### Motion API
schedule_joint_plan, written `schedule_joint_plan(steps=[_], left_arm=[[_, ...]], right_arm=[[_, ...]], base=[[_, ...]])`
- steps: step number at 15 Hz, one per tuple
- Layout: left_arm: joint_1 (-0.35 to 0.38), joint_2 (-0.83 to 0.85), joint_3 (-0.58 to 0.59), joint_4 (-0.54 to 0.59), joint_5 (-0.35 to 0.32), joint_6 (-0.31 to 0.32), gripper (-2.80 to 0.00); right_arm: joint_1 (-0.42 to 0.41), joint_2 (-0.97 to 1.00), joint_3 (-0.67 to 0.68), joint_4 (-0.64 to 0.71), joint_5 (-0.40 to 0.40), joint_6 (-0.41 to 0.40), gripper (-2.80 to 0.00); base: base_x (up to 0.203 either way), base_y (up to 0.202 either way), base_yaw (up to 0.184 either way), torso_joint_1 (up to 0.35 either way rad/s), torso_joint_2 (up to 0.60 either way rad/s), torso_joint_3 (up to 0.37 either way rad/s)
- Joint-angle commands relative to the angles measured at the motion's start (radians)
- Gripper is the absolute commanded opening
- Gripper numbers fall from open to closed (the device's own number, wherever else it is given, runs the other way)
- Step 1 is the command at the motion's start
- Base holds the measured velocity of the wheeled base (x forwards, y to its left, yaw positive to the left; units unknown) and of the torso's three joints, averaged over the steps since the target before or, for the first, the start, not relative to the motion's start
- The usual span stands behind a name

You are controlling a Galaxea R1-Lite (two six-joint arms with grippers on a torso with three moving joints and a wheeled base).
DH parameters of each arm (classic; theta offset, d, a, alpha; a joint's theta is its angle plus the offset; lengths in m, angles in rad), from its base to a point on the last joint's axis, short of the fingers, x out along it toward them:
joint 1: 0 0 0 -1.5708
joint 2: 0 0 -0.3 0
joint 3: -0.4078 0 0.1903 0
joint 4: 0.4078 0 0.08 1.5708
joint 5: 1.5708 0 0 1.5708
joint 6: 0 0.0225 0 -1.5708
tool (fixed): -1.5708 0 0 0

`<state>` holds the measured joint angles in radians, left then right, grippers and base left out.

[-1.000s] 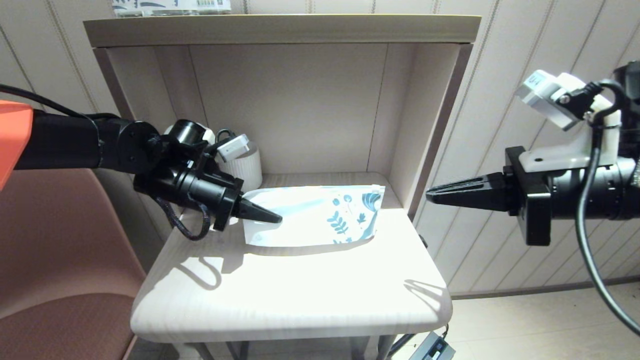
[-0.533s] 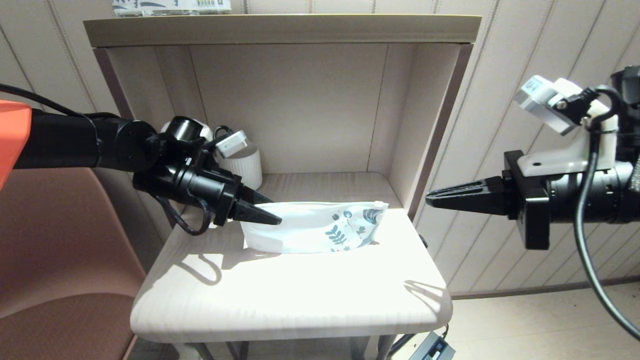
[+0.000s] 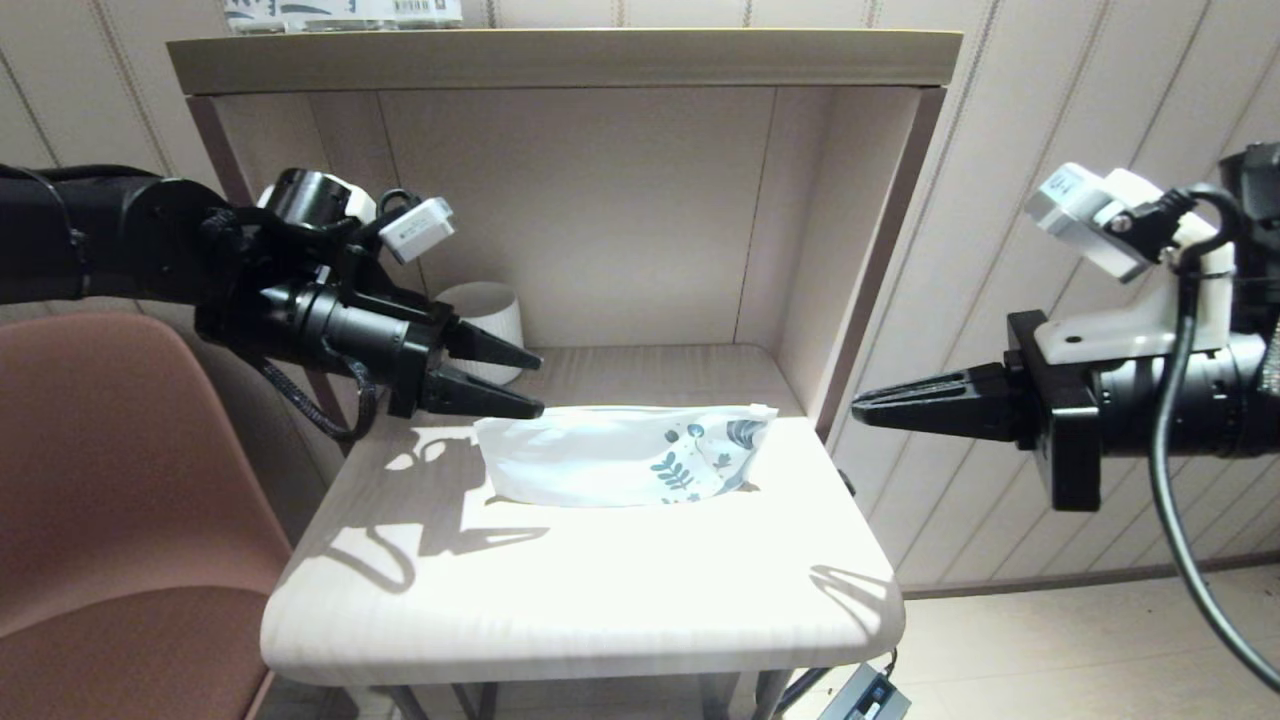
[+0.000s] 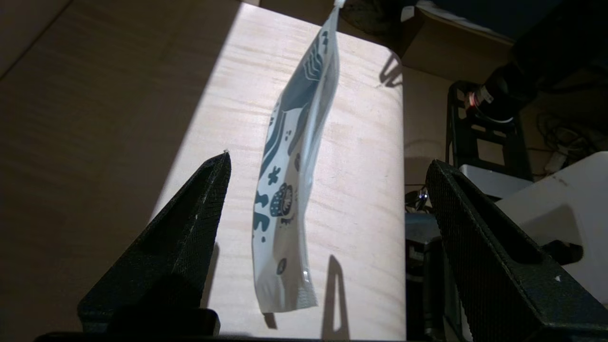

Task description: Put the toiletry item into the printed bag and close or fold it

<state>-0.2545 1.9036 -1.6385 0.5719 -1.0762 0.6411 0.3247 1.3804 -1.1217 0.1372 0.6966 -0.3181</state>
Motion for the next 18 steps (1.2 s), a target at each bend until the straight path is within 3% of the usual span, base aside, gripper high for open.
schedule_joint_plan(steps=[1, 2, 6, 8, 10, 13, 15, 16, 18], left_arm=[[0.0, -0.092, 0.028, 0.005, -0.003, -0.002, 0.0], [0.001, -0.13, 0.075, 0.002, 0.006, -0.007, -2.8], [0.051, -0.391, 0.254, 0.001, 0.055, -0.024, -2.8], [0.107, -0.555, 0.341, -0.001, 0.132, -0.086, -2.8], [0.16, -0.725, 0.421, -0.003, 0.25, -0.187, -2.8], [0.226, -1.039, 0.621, -0.051, 0.435, -0.308, -2.8], [0.247, -1.243, 0.784, -0.101, 0.594, -0.394, -2.8], [0.254, -1.326, 0.881, -0.122, 0.674, -0.427, -2.8], [0.264, -1.47, 1.055, -0.15, 0.8, -0.471, -2.8]], right_arm=[[0.002, -0.016, 0.003, 0.001, 0.003, -0.001, -2.8], [0.001, -0.024, 0.003, 0.001, 0.003, 0.001, -2.8], [-0.011, -0.107, 0.035, 0.004, 0.002, 0.023, -2.8], [-0.037, -0.203, 0.075, 0.006, -0.006, 0.058, -2.8], [-0.135, -0.317, 0.136, 0.01, -0.023, 0.09, -2.8], [-0.396, -0.504, 0.314, 0.013, -0.043, 0.139, -2.8], [-0.56, -0.649, 0.494, 0.012, -0.046, 0.155, -2.8], [-0.595, -0.701, 0.579, 0.011, -0.046, 0.159, -2.8], [-0.59, -0.8, 0.731, 0.005, -0.043, 0.154, -2.8]], base=[[0.0, 0.0, 0.0, 0.0, 0.0, 0.0], [0.0, 0.0, 0.0, 0.0, 0.0, 0.0], [0.0, 0.0, 0.0, 0.0, 0.0, 0.0], [0.0, 0.0, 0.0, 0.0, 0.0, 0.0], [0.0, 0.0, 0.0, 0.0, 0.0, 0.0], [0.0, 0.0, 0.0, 0.0, 0.0, 0.0], [0.0, 0.0, 0.0, 0.0, 0.0, 0.0], [0.0, 0.0, 0.0, 0.0, 0.0, 0.0], [0.0, 0.0, 0.0, 0.0, 0.0, 0.0]])
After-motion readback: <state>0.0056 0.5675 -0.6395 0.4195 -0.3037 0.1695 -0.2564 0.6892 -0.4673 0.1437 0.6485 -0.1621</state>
